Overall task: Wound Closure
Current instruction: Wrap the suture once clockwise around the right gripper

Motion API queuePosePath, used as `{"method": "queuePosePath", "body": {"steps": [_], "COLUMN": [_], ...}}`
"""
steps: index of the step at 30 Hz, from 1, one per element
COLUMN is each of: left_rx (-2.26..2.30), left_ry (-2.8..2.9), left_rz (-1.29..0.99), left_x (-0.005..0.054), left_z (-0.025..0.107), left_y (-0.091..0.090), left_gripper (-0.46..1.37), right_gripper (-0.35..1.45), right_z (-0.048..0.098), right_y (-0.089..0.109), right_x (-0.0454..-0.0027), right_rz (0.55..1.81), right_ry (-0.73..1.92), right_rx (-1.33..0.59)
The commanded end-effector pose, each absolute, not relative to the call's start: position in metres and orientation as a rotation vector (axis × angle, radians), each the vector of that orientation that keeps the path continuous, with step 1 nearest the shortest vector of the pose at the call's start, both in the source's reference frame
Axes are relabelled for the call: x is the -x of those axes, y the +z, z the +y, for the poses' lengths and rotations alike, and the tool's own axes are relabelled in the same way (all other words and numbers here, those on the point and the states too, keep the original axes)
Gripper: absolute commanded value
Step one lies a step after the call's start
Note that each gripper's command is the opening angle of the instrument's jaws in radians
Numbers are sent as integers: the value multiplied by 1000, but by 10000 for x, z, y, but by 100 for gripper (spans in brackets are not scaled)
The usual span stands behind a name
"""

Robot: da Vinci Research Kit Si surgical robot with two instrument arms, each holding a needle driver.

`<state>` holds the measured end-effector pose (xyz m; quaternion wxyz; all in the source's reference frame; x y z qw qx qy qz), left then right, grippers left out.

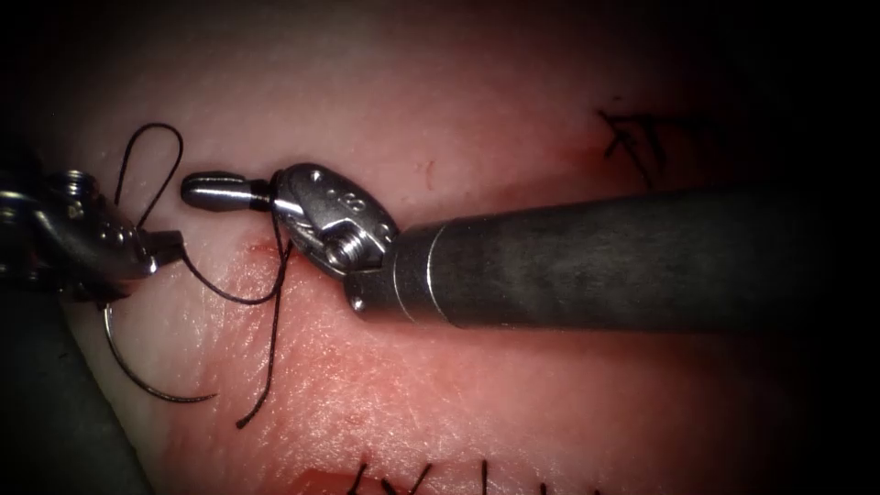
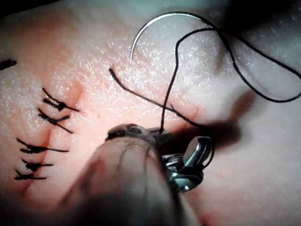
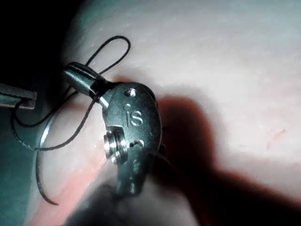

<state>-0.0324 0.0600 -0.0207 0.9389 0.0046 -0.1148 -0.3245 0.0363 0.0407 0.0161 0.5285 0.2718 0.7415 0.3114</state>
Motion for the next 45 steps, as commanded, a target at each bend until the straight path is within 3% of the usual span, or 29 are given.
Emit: {"method": "queuePosePath", "body": {"steps": [1, 25, 36, 45], "left_rx": [-6, -9, -82, -112], "left_ry": [-671, -647, -597, -569], "left_rz": [-245, -411, -534, -589], "left_x": [323, 327, 334, 339], "left_z": [600, 625, 639, 651], "left_y": [-203, -94, -94, -91], "left_gripper": [-35, -35, -35, -35], "right_gripper": [-35, -35, -35, -35], "right_z": [408, 402, 403, 399], "right_y": [159, 146, 147, 138], "right_x": [-362, -351, -347, -348], "right_rz": [1777, 1833, 1856, 1713], "right_ry": [735, 517, 368, 44], "right_rx": [-661, -977, -1025, -1075]}}
